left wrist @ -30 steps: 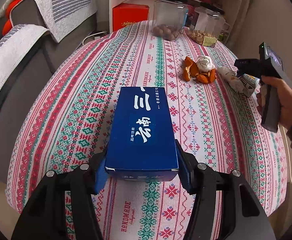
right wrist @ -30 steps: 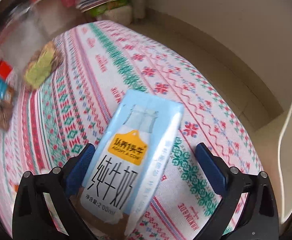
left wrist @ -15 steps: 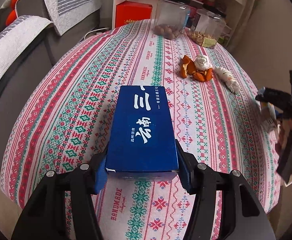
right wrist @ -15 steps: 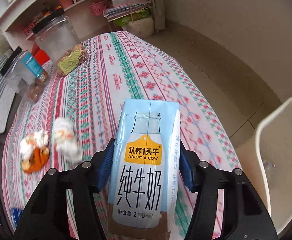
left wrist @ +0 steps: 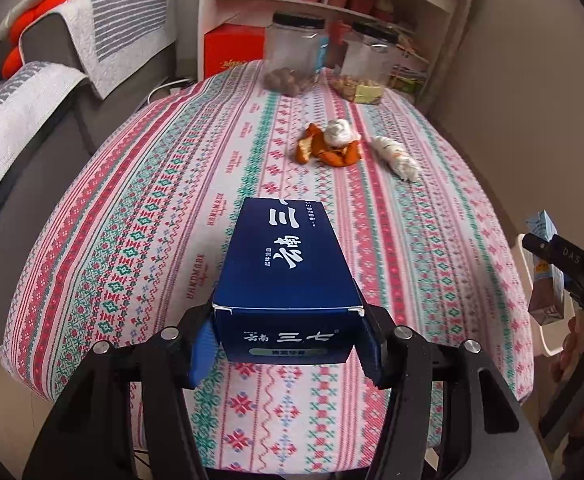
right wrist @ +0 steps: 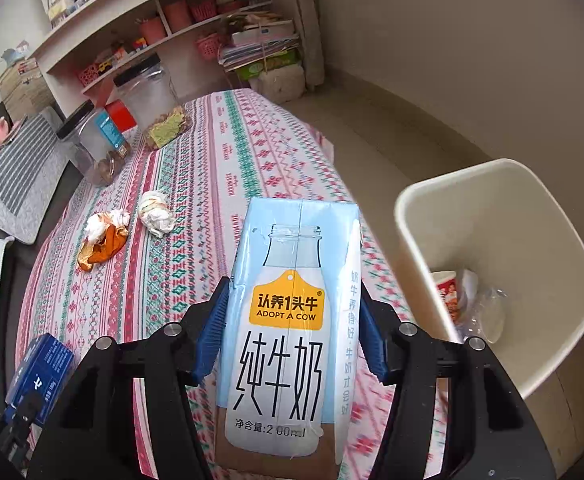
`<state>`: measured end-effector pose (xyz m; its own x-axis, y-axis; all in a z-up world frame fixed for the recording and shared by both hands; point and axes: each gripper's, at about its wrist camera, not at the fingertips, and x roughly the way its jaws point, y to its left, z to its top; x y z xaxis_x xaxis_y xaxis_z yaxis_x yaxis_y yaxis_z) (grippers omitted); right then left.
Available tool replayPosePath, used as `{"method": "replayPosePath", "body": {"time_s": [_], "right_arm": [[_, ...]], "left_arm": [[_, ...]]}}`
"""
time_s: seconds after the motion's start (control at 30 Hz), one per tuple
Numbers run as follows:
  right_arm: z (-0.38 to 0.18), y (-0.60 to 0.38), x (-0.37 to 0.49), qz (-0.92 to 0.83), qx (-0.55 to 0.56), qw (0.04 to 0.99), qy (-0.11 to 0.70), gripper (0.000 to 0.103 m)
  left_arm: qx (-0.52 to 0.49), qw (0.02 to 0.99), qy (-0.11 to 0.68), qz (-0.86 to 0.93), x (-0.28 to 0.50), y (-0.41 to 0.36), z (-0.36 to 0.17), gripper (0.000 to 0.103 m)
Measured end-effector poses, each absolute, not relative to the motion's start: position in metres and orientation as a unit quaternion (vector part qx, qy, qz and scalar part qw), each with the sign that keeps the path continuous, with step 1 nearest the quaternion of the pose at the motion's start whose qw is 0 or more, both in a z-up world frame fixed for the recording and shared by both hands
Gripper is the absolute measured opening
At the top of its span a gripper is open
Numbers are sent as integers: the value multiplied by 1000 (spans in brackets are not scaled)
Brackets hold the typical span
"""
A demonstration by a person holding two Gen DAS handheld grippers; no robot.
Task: Collect trash
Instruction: 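Drop the milk carton into the bin with the right gripper while the left gripper drops the dark blue box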
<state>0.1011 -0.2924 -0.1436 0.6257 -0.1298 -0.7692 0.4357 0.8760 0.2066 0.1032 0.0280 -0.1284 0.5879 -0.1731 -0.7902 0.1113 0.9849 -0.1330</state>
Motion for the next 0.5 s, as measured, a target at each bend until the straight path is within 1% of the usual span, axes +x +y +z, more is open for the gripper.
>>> {"method": "replayPosePath", "body": {"time_s": [0.23, 0.5], "right_arm": [[-125, -322, 56, -204, 196, 883, 374, 55], [-116, -357, 22, -252, 184, 878, 364, 55]], "left_arm": [[-22, 903, 416, -106, 81, 8, -100, 56], [-14, 908, 394, -141, 57, -21, -76, 56]]}}
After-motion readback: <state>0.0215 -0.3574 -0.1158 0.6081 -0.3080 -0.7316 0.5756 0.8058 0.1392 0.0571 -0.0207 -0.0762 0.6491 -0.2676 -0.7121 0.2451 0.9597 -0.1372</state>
